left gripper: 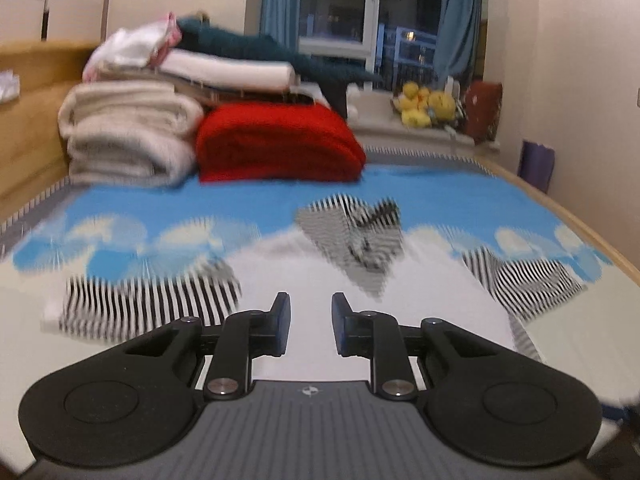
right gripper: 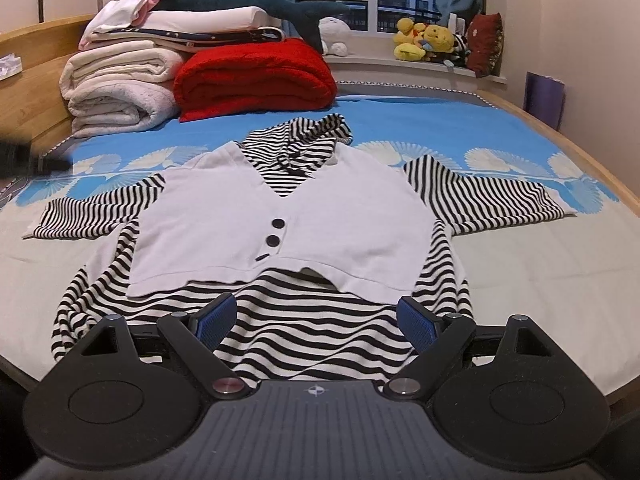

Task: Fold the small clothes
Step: 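Grasp the striped sleeve cuff with the left gripper and lift it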

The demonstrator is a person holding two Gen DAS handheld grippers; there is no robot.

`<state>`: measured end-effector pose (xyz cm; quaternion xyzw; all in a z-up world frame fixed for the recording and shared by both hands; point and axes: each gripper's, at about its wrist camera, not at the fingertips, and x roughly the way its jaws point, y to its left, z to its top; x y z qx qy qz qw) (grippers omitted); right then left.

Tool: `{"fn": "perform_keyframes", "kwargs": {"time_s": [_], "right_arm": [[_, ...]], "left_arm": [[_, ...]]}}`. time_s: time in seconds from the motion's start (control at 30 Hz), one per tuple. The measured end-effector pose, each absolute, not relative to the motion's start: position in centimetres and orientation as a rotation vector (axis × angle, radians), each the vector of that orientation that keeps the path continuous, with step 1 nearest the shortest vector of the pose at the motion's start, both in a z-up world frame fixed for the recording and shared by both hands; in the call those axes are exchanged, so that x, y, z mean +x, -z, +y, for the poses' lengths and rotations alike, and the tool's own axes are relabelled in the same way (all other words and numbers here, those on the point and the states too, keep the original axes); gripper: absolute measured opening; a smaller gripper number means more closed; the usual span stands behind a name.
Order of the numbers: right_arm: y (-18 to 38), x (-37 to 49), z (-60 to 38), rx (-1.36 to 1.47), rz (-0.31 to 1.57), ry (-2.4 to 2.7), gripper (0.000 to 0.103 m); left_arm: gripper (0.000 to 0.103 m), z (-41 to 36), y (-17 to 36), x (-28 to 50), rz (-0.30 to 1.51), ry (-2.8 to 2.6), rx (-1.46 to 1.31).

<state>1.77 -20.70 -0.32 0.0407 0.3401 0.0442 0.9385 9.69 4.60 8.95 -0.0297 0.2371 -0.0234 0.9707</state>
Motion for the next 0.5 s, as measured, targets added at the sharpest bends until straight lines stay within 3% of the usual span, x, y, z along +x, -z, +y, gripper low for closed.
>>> {"fn": "perform_keyframes", "kwargs": {"time_s": [0.17, 0.27, 0.43, 0.5], "right_arm": [[-0.1, 1.8, -22.0, 0.086, 0.663, -0.071, 0.062], [-0.8, 1.9, -22.8, 0.074, 0.626, -0.090, 0.057], [-3.7, 5.0, -23.3, 0.036, 0.593, -0.165, 0.056], [-5.0, 7.1, -22.8, 0.018, 0.577, -0.213, 0.070]], "left_arm": [[0.024, 8.6, -8.3, 17.9, 0.480, -0.026, -0.027], [0.024, 12.7, -5.6, 21.2, 0.514, -0.085, -0.062], [0.024, 21.8, 1.5, 24.8, 0.683, -0.255, -0.196], [0.024, 25.6, 2.8, 25.6, 0.706, -0.337, -0.314]]}}
